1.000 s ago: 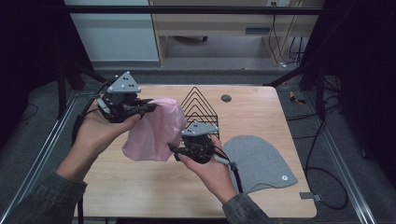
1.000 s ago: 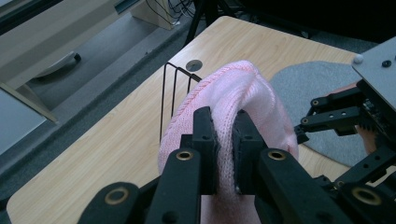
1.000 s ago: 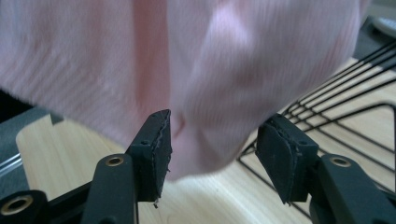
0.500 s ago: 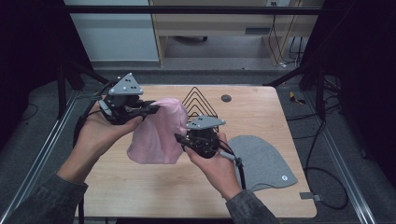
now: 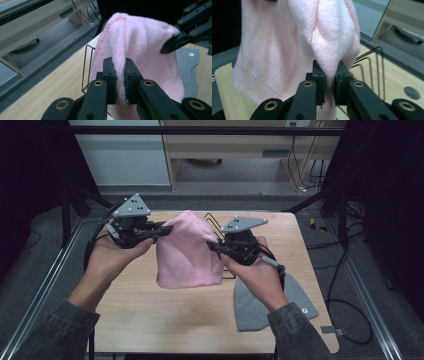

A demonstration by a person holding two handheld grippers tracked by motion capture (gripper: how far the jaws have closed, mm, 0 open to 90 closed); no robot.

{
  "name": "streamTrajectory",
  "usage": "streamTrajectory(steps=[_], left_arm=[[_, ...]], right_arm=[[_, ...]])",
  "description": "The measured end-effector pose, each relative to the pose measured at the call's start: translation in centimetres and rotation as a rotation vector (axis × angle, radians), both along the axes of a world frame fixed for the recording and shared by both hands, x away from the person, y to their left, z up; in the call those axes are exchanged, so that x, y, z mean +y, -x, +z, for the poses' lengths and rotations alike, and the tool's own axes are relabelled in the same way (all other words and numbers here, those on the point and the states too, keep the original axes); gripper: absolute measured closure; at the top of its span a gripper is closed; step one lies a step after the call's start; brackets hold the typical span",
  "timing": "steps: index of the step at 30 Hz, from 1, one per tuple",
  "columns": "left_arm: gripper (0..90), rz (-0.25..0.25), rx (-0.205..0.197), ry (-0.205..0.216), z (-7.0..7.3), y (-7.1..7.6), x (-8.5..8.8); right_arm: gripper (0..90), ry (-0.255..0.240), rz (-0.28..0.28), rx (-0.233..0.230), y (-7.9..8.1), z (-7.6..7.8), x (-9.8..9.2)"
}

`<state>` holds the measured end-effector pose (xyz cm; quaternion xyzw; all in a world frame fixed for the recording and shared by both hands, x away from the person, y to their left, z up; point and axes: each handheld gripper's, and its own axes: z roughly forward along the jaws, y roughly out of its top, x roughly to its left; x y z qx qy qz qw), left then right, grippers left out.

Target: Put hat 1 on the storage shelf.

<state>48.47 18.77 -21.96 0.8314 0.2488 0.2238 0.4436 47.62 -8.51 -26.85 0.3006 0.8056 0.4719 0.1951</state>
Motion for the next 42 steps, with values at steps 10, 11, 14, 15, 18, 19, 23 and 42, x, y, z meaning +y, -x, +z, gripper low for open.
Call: streamTrajectory(steps=[10,11,14,15,18,19,23,42], left_arm=[[81.9,0.008,0.003,0.054,0.3,-1.5,0.0],[81.9,0.006,0.002,0.05,0.3,-1.5,-0.1],[81.8,0.006,0.0,0.049,0.2,-1.8,-0.2],[81.8,0.009,0.0,0.054,0.2,-1.8,-0.2],[81.8,0.014,-0.003,0.065,0.3,-2.2,-0.2],[81.8,0.017,-0.001,0.068,0.3,-2.3,-0.2],[81.9,0.024,-0.005,0.073,0.7,-2.8,-0.5],[81.6,0.043,-0.056,0.127,1.5,-6.5,-2.2]], right_arm=[[82.2,0.004,-0.008,-0.002,-2.3,2.1,-1.1],[82.2,0.004,-0.005,0.001,-2.4,2.0,-1.1],[82.2,0.011,0.0,0.007,-2.7,1.8,-1.1],[82.3,0.01,0.001,0.008,-2.8,1.8,-1.1],[82.3,0.007,0.001,0.004,-3.1,2.0,-1.1],[82.3,0.006,0.002,0.001,-3.2,2.2,-1.1],[82.6,0.016,0.003,-0.005,-3.4,2.7,-1.1],[82.6,-0.023,-0.038,-0.042,-6.8,3.5,-3.0]])
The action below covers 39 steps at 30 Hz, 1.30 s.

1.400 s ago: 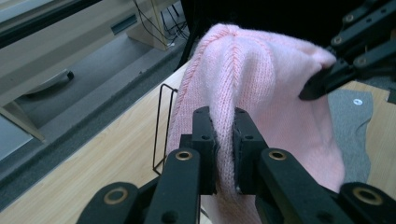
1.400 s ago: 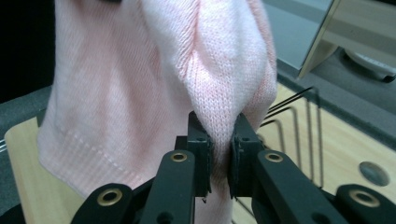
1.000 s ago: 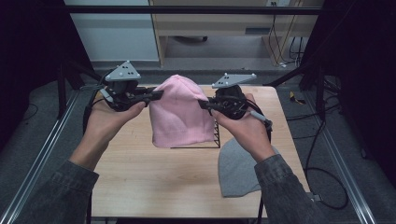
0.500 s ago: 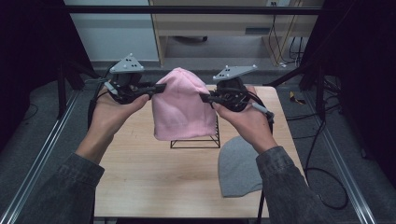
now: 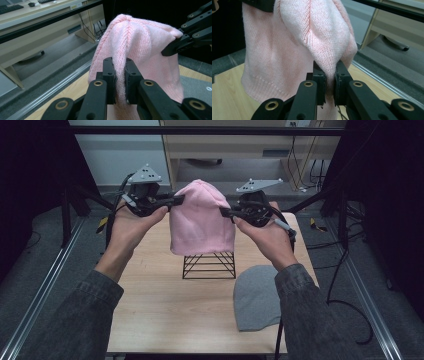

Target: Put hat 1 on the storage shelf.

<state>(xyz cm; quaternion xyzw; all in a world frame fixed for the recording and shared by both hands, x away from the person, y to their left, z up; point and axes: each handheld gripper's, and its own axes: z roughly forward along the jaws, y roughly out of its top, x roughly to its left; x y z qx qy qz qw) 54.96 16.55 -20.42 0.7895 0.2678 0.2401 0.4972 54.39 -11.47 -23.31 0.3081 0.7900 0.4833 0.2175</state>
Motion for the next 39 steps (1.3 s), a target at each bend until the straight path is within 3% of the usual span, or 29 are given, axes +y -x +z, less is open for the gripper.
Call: streamTrajectory(steps=[12,26,28,32,39], left_arm=[[81.6,0.014,0.005,0.019,-0.6,-1.5,-0.6],[81.5,0.036,0.022,0.018,-1.2,-4.0,-1.1],[81.4,0.04,0.021,0.001,-1.6,-4.3,-1.2],[81.4,0.041,0.026,0.01,-2.4,-4.7,-1.3],[81.3,0.041,0.001,0.003,-3.7,-4.8,-1.4]], right_arm=[[82.5,-0.025,-0.041,-0.031,-1.6,-0.3,-0.7],[82.4,-0.028,-0.074,-0.022,-3.9,-1.1,-0.6],[82.3,-0.014,-0.075,-0.018,-4.1,-1.3,-0.4],[82.3,0.01,-0.075,-0.013,-4.5,-1.9,-0.1],[82.3,0.026,-0.08,-0.009,-4.9,-3.0,-0.2]])
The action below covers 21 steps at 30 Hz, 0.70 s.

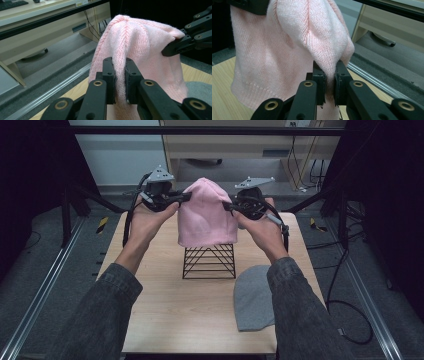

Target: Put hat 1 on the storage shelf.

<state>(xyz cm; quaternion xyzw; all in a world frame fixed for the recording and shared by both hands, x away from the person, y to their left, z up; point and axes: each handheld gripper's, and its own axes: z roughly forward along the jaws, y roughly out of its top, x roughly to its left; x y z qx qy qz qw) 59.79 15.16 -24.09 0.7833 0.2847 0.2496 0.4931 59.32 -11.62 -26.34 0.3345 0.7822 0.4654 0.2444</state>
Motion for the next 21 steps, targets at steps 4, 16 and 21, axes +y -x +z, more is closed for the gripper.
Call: streamTrajectory(steps=[4,16,21], left_arm=[[81.2,-0.002,-0.019,0.014,-0.6,0.1,0.0],[81.3,-0.016,-0.038,0.012,-2.3,0.8,-0.6],[81.2,-0.032,-0.035,-0.025,-3.0,1.6,-0.9]], right_arm=[[82.3,-0.001,0.004,-0.003,0.0,-0.7,-0.2],[82.1,0.004,0.02,-0.012,0.8,-2.5,-0.9],[82.1,0.015,0.028,-0.013,1.5,-3.2,-1.0]])
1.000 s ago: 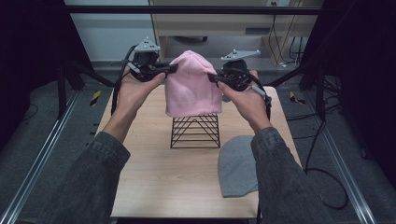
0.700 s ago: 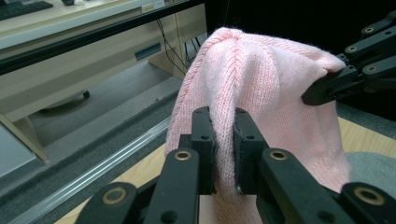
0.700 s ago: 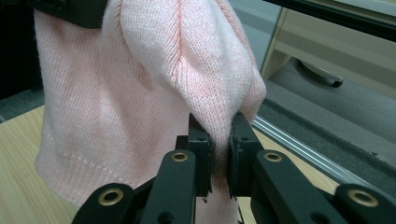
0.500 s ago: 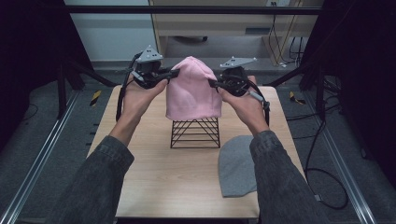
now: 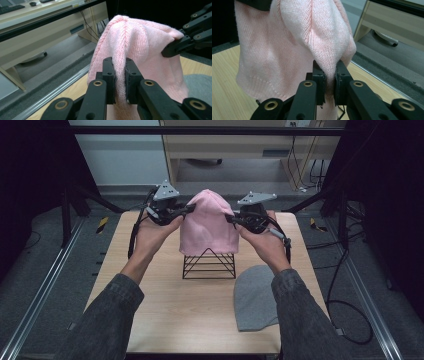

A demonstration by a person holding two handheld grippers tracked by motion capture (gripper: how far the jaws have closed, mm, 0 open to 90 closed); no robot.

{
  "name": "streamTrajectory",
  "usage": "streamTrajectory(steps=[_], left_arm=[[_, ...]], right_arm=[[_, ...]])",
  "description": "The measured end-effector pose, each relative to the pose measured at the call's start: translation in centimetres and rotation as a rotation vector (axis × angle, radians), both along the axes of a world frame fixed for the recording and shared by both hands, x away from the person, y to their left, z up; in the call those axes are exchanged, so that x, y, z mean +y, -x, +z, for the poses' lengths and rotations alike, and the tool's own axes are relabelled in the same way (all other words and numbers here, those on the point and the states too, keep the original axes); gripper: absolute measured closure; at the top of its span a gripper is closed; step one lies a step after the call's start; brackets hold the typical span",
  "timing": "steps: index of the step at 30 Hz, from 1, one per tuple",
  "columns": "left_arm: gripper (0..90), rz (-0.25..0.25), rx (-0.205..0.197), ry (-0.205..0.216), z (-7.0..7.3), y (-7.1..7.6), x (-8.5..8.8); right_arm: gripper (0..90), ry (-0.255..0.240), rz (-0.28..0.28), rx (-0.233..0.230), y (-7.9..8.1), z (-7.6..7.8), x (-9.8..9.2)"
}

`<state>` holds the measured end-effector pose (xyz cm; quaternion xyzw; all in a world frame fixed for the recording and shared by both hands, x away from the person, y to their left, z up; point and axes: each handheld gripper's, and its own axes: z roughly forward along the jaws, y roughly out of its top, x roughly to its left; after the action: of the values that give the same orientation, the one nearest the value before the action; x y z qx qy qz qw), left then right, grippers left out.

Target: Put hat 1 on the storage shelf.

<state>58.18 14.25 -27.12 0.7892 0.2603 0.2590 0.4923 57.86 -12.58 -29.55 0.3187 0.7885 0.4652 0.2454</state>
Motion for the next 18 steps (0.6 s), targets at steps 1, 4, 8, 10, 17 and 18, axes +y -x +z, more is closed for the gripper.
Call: streamTrajectory(steps=[1,4,8,10,17,18], left_arm=[[81.2,-0.002,0.0,0.0,-0.2,0.2,0.0],[81.2,-0.006,0.003,-0.004,-0.5,0.6,0.1],[81.1,-0.013,0.004,-0.012,-1.0,1.1,0.3],[81.1,-0.011,0.005,-0.009,-1.3,1.2,0.4],[80.9,-0.014,0.015,-0.024,-2.4,1.3,0.6],[80.8,-0.015,0.015,-0.029,-2.5,1.3,0.6]], right_arm=[[82.1,0.003,0.002,0.002,0.1,-0.1,0.0],[82.1,0.007,0.006,-0.001,0.5,-0.6,-0.1],[82.1,0.022,0.013,0.002,1.0,-1.1,-0.1],[82.1,0.033,0.014,-0.001,1.2,-1.3,0.0],[82.0,0.053,0.027,0.01,1.5,-2.1,0.5],[81.9,0.06,0.028,0.013,1.6,-2.3,0.5]])
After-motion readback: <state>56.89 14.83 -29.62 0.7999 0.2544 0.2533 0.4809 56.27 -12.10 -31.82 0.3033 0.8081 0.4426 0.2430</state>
